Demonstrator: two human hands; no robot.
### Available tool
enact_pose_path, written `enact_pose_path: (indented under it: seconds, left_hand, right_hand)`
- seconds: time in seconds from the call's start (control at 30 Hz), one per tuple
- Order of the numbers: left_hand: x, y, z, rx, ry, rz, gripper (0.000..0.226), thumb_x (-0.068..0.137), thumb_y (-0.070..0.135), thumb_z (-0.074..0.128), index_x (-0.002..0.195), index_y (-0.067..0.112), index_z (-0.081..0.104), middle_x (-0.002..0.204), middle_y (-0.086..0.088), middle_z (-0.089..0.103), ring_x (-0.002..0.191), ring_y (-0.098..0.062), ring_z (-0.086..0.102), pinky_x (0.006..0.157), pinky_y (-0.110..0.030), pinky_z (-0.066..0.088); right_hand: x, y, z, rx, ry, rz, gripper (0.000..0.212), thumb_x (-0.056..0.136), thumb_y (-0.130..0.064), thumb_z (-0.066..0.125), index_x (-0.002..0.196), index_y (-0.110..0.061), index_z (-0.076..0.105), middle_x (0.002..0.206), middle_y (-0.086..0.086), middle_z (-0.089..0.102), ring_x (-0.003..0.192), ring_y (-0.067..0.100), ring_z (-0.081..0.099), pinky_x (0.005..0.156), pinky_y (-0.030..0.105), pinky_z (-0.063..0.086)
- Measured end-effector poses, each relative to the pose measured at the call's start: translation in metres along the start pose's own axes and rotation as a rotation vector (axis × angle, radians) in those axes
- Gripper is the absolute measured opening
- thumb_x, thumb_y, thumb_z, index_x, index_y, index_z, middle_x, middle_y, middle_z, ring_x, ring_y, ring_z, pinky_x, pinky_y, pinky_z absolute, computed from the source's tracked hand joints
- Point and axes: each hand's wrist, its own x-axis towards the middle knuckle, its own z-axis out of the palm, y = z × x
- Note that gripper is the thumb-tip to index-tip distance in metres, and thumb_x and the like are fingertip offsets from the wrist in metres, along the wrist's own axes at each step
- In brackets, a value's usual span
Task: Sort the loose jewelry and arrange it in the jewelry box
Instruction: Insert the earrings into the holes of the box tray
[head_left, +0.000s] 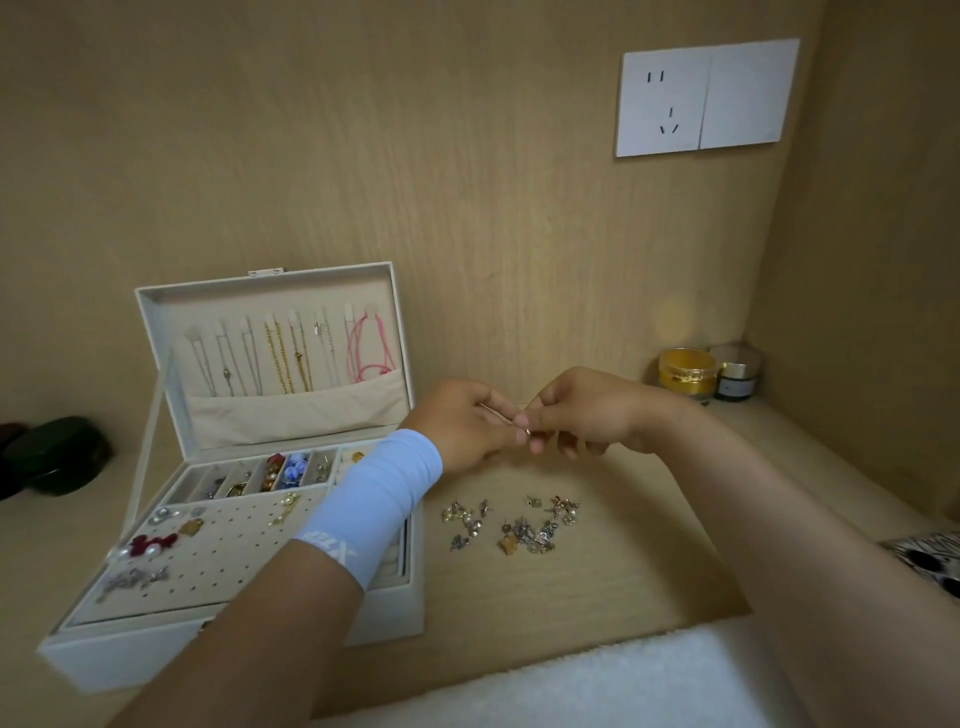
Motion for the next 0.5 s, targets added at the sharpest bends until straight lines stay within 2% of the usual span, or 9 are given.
enact_pose_path:
  seconds: [0.1,0.17,0.2,0.27,0.37,0.43,0.5]
  left_hand:
    - [0.003,-0.004,-0.001,0.008,0.058,-0.029,0.01,0.077,0.021,0.08,0.083,0.019,0.073,0.068,0.004,0.069,0.061,-0.012,0.059,0.067,-0.026,0.049]
    - [0.003,-0.005,-0.003,0.075,0.096,-0.029,0.006,0.077,0.022,0.078,0.077,0.022,0.073,0.071,0.006,0.07,0.061,-0.008,0.06,0.07,-0.023,0.05]
    - [0.002,-0.004,-0.003,0.121,0.095,-0.024,0.005,0.077,0.022,0.077,0.077,0.022,0.073,0.072,0.007,0.071,0.064,-0.007,0.06,0.072,-0.022,0.05]
    - [-0.002,-0.001,-0.003,0.185,0.07,-0.003,0.004,0.078,0.022,0.076,0.077,0.023,0.072,0.075,0.007,0.07,0.067,-0.007,0.06,0.069,-0.02,0.048]
    - [-0.008,0.003,-0.002,0.219,0.02,0.034,0.005,0.078,0.022,0.077,0.076,0.023,0.072,0.073,0.006,0.067,0.065,-0.007,0.058,0.067,-0.021,0.048]
    - [-0.011,0.005,-0.002,0.244,0.0,0.051,0.004,0.078,0.022,0.077,0.077,0.022,0.073,0.081,0.001,0.071,0.069,-0.008,0.06,0.073,-0.026,0.052]
    - [-0.015,0.006,-0.001,0.24,-0.008,0.06,0.004,0.078,0.022,0.076,0.078,0.021,0.073,0.087,-0.003,0.073,0.071,-0.009,0.061,0.077,-0.028,0.053]
  right_hand:
    - [-0.001,-0.003,-0.003,0.06,0.026,0.013,0.029,0.098,-0.034,0.062,0.103,-0.008,0.072,0.08,-0.002,0.073,0.051,0.011,0.05,0.046,0.021,0.026]
    - [-0.004,-0.005,-0.011,-0.069,0.016,0.04,0.016,0.094,-0.027,0.066,0.099,-0.013,0.073,0.084,0.001,0.075,0.051,0.012,0.051,0.045,0.019,0.027]
    - [-0.006,-0.005,-0.016,-0.194,-0.019,0.064,0.007,0.091,-0.021,0.068,0.094,-0.017,0.073,0.084,0.002,0.074,0.052,0.012,0.051,0.044,0.018,0.028]
    - [-0.01,-0.006,-0.019,-0.447,-0.156,0.117,0.011,0.081,-0.015,0.077,0.086,-0.025,0.074,0.077,0.003,0.066,0.053,0.012,0.049,0.044,0.017,0.03]
    - [-0.012,-0.008,-0.014,-0.555,-0.324,0.18,0.019,0.075,-0.013,0.084,0.083,-0.028,0.075,0.068,-0.002,0.056,0.053,0.011,0.042,0.045,0.018,0.03]
    - [-0.01,-0.006,-0.008,-0.581,-0.345,0.195,0.02,0.074,-0.016,0.086,0.084,-0.03,0.077,0.071,-0.005,0.058,0.058,0.01,0.045,0.051,0.02,0.035]
    - [-0.005,-0.002,-0.003,-0.586,-0.34,0.195,0.02,0.071,-0.02,0.088,0.082,-0.034,0.078,0.079,-0.005,0.064,0.073,0.01,0.053,0.066,0.026,0.042]
